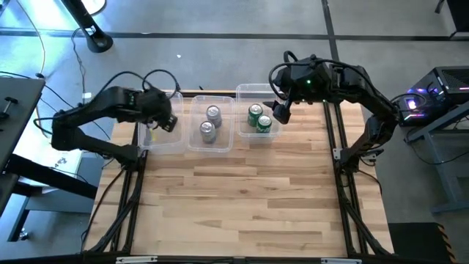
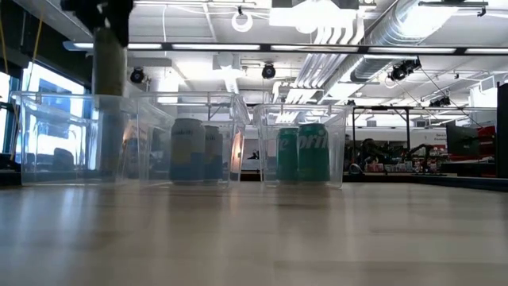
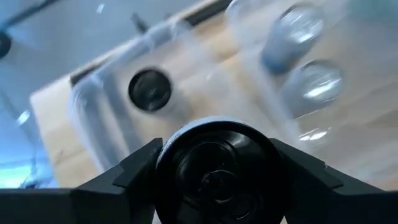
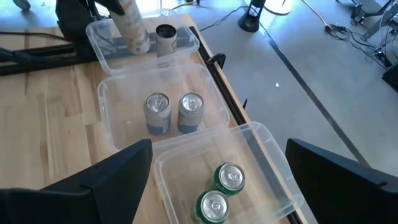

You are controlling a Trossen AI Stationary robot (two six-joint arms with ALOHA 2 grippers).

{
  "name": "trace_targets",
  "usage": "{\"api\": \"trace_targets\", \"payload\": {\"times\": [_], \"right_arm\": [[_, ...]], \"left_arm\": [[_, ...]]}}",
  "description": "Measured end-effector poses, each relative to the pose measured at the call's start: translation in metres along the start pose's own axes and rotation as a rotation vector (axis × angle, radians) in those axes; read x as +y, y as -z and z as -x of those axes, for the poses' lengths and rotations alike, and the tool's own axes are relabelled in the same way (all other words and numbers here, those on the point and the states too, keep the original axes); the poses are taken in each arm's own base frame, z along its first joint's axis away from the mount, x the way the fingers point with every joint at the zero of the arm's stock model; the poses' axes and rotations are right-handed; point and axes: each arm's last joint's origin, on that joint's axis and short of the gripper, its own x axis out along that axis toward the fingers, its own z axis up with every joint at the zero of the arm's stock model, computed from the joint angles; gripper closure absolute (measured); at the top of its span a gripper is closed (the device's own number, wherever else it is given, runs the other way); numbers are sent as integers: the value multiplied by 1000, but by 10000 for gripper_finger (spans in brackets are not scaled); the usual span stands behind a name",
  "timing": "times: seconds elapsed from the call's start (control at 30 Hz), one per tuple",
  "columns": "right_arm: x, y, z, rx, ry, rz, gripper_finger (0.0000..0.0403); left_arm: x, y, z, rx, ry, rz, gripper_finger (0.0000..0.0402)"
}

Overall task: Sort soda cans
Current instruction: Put the white yellow soda can into the left transparent bin

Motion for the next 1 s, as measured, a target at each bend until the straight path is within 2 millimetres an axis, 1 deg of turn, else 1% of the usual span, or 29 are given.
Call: {"api": "trace_targets", "payload": {"times": [0.13,0.33,0.5,0.57,0.73,0.93,0.97,1.0], "right_arm": [[0,0,0,0,0,-1,39],[0,0,0,-1,0,0,39],[0,0,0,0,0,1,39],[0,0,0,0,0,1,39],[0,0,0,1,0,2,39],[0,1,0,14,1,6,39],[0,1,0,14,1,6,39],[0,1,0,15,1,6,39]], "left_arm": [[2,8,-31,107,-54,11,164],[-8,27,-73,115,-6,39,164],[-9,38,-103,129,-13,95,164],[-6,41,-110,145,-38,114,164],[-3,41,-123,124,-62,179,164],[-1,38,-125,106,-64,210,164],[-1,38,-125,107,-66,209,161],[-1,38,-125,108,-66,209,148]]}}
